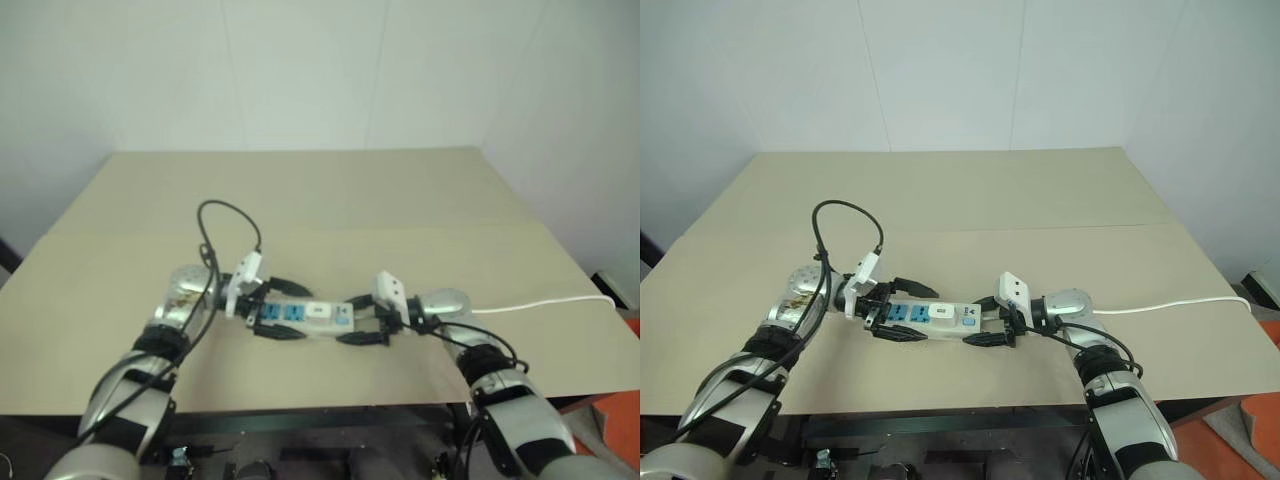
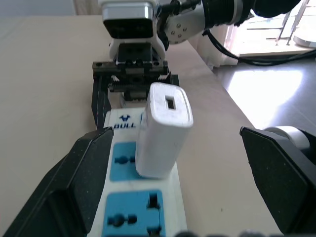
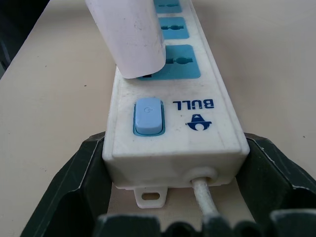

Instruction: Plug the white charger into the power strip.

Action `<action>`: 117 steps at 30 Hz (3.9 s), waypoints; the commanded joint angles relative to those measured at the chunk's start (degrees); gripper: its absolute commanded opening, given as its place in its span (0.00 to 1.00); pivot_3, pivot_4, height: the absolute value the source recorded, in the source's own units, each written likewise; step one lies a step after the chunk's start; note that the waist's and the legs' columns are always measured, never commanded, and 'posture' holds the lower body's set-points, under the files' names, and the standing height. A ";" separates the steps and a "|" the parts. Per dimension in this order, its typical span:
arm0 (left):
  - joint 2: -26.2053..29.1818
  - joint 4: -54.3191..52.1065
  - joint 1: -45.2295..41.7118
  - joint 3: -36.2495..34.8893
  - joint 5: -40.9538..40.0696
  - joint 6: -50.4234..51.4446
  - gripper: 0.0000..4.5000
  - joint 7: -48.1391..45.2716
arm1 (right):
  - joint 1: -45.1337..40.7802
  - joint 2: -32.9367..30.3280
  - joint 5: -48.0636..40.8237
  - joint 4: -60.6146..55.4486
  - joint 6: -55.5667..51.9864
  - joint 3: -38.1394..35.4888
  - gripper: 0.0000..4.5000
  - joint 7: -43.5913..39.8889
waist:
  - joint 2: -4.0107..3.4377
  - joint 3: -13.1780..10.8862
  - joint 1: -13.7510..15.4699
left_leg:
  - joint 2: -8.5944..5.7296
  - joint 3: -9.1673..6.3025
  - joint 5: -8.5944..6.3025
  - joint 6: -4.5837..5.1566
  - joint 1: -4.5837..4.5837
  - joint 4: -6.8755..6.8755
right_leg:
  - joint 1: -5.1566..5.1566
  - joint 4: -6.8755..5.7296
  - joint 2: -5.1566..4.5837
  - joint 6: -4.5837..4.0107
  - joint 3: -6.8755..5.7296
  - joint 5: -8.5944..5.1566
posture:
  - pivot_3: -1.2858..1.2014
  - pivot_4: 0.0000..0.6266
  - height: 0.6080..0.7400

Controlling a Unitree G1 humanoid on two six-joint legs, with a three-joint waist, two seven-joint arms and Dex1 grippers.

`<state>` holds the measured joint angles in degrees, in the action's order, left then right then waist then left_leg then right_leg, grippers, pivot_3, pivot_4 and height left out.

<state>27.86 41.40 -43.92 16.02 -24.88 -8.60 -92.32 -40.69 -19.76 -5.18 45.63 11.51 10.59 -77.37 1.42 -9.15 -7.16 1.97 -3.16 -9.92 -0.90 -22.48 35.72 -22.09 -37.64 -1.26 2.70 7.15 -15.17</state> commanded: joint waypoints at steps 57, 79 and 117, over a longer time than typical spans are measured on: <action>-5.23 10.80 -3.83 0.07 18.02 0.77 0.24 3.24 | -0.20 1.02 2.79 2.37 0.97 1.30 0.76 1.41 | 0.03 0.01 -0.19 | 0.00 -0.01 0.00 -0.01 0.34 -0.12 | 0.25 0.04 0.03 -0.04 0.05 -0.04 | 0.52 0.24 1.00; -6.19 9.24 -2.53 -4.29 15.32 -2.12 0.51 2.08 | 0.10 1.29 3.03 2.06 1.21 1.32 0.76 1.74 | 0.08 -0.02 -0.43 | -0.02 0.03 -0.01 -0.02 0.59 -0.42 | 0.36 0.12 0.03 -0.07 0.15 -0.07 | 0.52 0.24 1.00; 22.92 -13.40 10.01 -12.86 -0.50 4.95 1.00 -0.18 | 17.94 -27.05 -11.46 -36.64 -2.07 -11.87 0.99 -3.37 | 0.10 -0.82 3.69 | -0.05 0.03 0.00 -0.02 -1.12 -0.75 | -1.13 0.56 -0.21 -0.11 -0.15 -0.12 | 0.52 0.24 1.00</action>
<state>49.37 29.91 -34.07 5.51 -24.77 -4.41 -92.32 -23.54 -44.97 -14.25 12.56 10.98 1.15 -79.93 1.52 -9.97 -3.47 1.93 -3.13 -9.92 -0.92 -23.60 34.98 -23.21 -37.07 -1.47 2.59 7.00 -15.30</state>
